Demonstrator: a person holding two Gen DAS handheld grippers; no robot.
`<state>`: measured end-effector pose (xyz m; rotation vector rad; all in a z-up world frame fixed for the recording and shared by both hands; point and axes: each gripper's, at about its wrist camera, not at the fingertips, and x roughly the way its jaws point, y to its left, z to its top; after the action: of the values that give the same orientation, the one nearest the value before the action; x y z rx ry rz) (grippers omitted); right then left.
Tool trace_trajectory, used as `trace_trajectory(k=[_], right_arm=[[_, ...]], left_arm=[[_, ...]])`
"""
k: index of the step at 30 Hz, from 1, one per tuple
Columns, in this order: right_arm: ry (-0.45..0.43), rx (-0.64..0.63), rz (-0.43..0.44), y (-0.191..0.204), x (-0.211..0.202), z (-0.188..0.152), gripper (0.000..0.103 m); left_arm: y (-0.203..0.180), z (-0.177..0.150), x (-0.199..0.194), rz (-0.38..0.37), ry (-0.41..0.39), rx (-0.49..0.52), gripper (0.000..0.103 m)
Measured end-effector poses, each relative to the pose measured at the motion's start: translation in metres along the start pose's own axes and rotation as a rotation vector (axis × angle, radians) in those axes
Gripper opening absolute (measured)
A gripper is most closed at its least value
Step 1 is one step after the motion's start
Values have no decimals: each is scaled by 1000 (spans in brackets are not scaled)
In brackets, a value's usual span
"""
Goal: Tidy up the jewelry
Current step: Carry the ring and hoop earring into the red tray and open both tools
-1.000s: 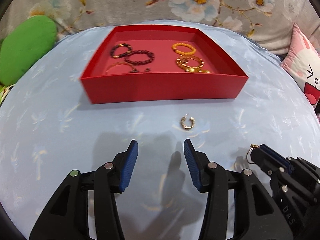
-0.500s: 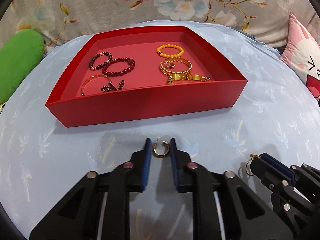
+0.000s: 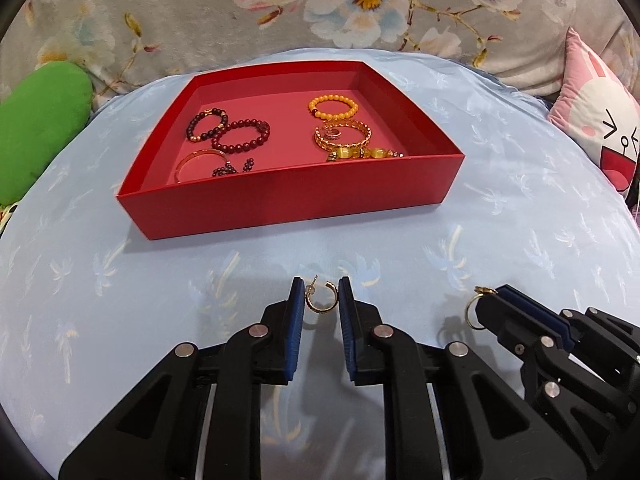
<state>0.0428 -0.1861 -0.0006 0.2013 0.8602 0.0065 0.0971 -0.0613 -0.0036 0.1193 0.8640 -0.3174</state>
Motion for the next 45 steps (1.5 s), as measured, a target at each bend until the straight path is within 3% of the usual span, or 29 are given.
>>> trace_trajectory(k=[13,27,34,45], right_arm=[[-58,-47,34,26,-32,5,9],[-124,-96,51,45,-47,36,9],[-118,-79,106,44,-32,82,9],[-126,-89,85,51,25,169,9]], left_arm=[[18,-7,-48,-1,-46,-39,17],[29,20,-75,-9,-115,-46,17],[40,60,-69,-2,-142,-44,17],[53,135,-23,38,-162,-17,17]])
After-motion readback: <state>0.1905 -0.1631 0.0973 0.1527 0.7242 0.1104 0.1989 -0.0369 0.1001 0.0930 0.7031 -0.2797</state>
